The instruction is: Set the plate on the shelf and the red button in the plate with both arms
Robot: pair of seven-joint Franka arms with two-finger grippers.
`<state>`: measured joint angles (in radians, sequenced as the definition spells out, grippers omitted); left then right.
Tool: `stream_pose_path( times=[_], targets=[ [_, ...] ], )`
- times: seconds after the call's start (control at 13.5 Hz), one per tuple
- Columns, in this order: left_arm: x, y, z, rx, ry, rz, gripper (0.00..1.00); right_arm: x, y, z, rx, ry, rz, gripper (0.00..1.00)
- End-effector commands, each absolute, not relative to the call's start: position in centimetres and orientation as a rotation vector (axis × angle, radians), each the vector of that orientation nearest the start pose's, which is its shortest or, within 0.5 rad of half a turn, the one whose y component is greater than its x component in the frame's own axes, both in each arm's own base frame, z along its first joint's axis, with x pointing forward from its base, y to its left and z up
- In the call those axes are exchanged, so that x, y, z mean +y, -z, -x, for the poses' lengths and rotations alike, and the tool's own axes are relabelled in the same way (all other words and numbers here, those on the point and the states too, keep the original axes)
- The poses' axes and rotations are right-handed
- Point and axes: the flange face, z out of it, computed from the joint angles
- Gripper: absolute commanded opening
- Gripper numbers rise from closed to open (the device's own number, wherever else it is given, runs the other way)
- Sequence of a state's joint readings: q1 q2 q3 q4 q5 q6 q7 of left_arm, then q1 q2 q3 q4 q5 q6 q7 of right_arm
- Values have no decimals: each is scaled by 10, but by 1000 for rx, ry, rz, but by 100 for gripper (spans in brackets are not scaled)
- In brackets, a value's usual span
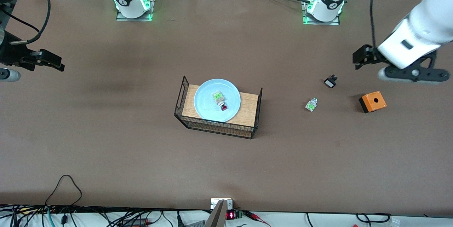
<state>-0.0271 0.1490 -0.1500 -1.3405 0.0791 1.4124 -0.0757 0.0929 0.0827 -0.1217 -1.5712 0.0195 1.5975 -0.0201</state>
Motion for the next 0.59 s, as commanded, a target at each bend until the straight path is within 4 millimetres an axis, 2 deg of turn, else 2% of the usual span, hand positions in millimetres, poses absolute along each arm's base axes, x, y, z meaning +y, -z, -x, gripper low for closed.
stream_pose_path(
  times=[0.0,0.07,0.22,0.3,0.52],
  targets=[
    [-52,-641,-547,173,-36,3084,100,-10,-588,-573,18,-78,3124,100],
    [-51,-642,-538,175,-39,3082,100,-10,-588,-573,18,-78,3124,100],
    [-23,-639,-530,141,-56,3091,100,-11,-589,-573,42,-76,3124,100],
    [-17,-637,-530,151,-65,3099,100,-12,-590,-572,61,-74,3129,100],
    [-17,-626,-535,153,-48,3119,100,-16,-591,-568,68,-100,3139,100]
  ],
)
